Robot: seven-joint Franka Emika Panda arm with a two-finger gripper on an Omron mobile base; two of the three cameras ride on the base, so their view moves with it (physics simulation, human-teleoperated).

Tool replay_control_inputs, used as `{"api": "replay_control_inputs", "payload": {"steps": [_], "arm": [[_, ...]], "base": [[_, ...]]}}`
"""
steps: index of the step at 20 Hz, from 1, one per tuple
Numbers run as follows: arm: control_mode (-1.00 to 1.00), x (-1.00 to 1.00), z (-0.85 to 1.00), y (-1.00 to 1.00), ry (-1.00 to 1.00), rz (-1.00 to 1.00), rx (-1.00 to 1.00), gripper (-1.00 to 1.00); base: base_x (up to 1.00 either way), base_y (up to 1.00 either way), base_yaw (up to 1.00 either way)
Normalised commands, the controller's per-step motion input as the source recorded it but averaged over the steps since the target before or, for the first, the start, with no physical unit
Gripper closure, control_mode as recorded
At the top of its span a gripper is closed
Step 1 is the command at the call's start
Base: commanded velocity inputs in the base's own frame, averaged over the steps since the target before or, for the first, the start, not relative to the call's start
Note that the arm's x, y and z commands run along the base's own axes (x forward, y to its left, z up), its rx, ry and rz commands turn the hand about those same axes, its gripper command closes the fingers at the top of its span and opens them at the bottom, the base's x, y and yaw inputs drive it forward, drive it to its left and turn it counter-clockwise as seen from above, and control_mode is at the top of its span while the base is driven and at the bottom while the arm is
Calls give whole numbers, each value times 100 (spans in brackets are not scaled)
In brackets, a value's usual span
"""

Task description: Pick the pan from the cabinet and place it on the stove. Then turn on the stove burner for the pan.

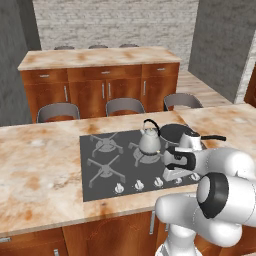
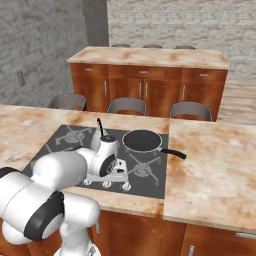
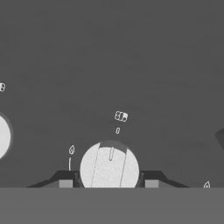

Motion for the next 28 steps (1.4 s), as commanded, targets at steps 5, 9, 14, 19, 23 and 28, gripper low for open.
{"api": "replay_control_inputs", "payload": {"steps": [5, 9, 14, 19, 23, 28], "arm": [[-100, -14, -36, 8, -5, 31, -12, 100], [-100, -8, -7, 2, -4, 31, -13, 100], [-100, 0, 0, 0, -5, 36, -5, 100], [-100, -7, -1, 0, -4, 40, 0, 100], [-100, -25, 3, 0, -1, 25, -1, 100], [-100, -15, 12, 0, 0, 13, -1, 100]], "base": [[0, 0, 0], [0, 0, 0], [0, 0, 0], [0, 0, 0], [0, 0, 0], [0, 0, 0]]}}
